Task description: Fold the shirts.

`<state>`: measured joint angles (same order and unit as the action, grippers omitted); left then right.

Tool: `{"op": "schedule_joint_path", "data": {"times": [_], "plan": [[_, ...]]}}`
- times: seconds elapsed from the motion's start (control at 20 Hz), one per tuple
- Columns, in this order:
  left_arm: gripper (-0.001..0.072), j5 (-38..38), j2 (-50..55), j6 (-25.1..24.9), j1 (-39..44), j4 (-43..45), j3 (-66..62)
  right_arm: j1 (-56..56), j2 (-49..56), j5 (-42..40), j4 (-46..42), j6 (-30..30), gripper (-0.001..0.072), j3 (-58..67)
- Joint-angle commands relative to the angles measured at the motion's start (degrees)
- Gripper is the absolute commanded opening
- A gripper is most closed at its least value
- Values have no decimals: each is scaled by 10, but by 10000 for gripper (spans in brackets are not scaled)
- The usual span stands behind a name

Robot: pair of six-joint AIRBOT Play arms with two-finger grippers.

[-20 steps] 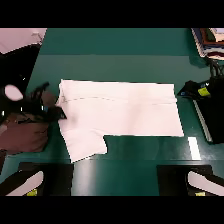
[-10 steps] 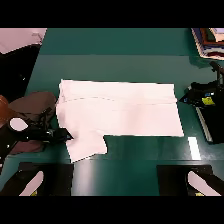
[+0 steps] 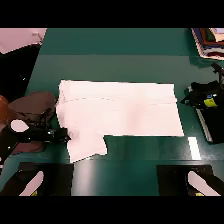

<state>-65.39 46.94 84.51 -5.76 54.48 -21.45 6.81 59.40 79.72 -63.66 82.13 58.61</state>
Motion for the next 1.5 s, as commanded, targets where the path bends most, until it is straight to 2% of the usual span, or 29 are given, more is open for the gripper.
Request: {"op": "schedule_joint_path", "data": {"times": [0.0,0.05,0.1,0.15,0.35,0.5,0.6,0.75,0.85,0.9,1.05,1.2,1.3,1.45], "plan": [[29,-50,-1,-24,0,0,-40,61,-15,40,-56,-3,353,-46],[29,-54,-1,-25,0,0,-53,89,-23,40,-85,-3,411,-82],[29,-51,-1,-25,0,0,-63,115,-27,38,-101,-3,527,-118],[29,-46,-1,-25,0,0,-71,143,-26,36,-96,-4,539,-155],[30,-36,-1,-25,0,-1,-78,178,12,-7,-39,-31,502,-241],[30,-36,-1,-25,0,0,-78,146,54,-63,-14,-31,425,-249],[30,-36,-1,-25,0,0,-78,120,72,-83,-7,-31,425,-236],[30,-37,-1,-25,0,6,-78,84,83,-88,-10,-31,273,-215],[28,-60,-1,-24,0,22,-79,75,75,-84,-10,-32,37,-210],[27,-83,-1,-24,0,35,-82,73,61,-78,-14,-32,13,-210],[27,-148,-31,-14,0,65,-84,73,-13,-12,-72,-32,13,-210],[27,-221,-124,39,0,67,-94,73,-121,82,-158,-31,12,-210],[27,-269,-166,57,0,66,-129,73,-186,92,-164,-24,12,-209],[27,-248,-159,67,0,66,-185,72,-203,67,-127,-12,11,-182]]}}
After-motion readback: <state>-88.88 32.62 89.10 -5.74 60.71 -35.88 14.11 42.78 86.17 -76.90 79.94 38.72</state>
